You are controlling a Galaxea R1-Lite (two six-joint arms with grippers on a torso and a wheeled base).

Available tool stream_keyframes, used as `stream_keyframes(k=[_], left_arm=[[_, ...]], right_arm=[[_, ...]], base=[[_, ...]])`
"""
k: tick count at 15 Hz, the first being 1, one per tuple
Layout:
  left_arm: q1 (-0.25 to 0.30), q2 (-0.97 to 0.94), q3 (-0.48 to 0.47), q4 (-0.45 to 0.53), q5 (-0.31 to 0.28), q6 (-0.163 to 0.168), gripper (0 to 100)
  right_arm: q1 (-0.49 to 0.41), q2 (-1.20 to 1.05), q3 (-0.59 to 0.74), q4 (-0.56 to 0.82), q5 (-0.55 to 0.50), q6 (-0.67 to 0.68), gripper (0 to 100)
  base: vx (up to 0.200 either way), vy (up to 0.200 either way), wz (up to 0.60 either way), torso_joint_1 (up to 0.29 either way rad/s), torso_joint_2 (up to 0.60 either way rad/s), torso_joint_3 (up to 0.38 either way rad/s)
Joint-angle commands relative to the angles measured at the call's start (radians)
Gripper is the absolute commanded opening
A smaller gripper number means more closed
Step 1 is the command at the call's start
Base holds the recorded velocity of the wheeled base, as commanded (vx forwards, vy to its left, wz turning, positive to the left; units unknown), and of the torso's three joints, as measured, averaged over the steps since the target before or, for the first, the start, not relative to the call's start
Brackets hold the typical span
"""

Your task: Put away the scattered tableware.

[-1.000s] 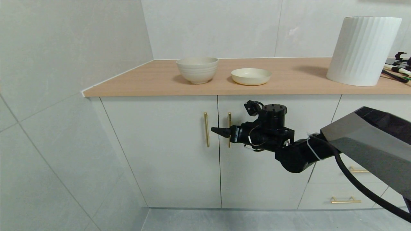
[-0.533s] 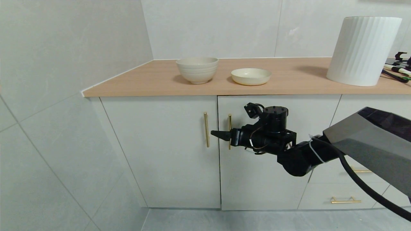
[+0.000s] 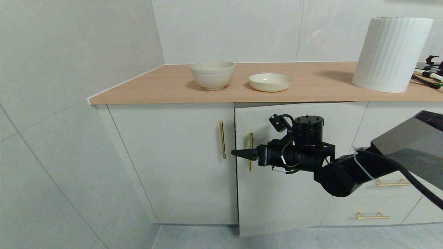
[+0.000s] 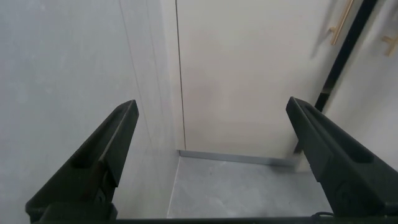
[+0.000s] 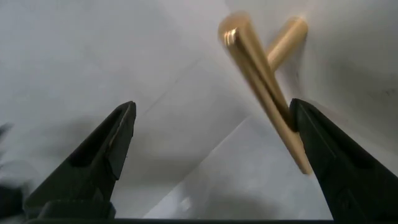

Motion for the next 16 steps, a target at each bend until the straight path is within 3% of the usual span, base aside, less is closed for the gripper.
stream_keyframes(k=[1,8,12,16], left_arm=[[0.0,0.0,0.0,0.0,0.0,-0.001,100],[0.0,0.0,0.0,0.0,0.0,-0.001,100],[0.0,0.0,0.0,0.0,0.001,0.001,100],[0.0,0.0,0.0,0.0,0.0,0.01,100]], right_arm=[[-0.001,-0.144,0.123,-0.002,0.094,0.022,100],[-0.009,-0.406,0.426,-0.002,0.268,0.022,100],[-0.009,-0.477,0.537,-0.003,0.271,0.019,100],[-0.009,-0.484,0.557,-0.017,0.271,0.019,100]], base=[[0.0,0.0,0.0,0.0,0.0,0.0],[0.0,0.0,0.0,0.0,0.0,0.0],[0.0,0.0,0.0,0.0,0.0,0.0],[0.0,0.0,0.0,0.0,0.0,0.0]])
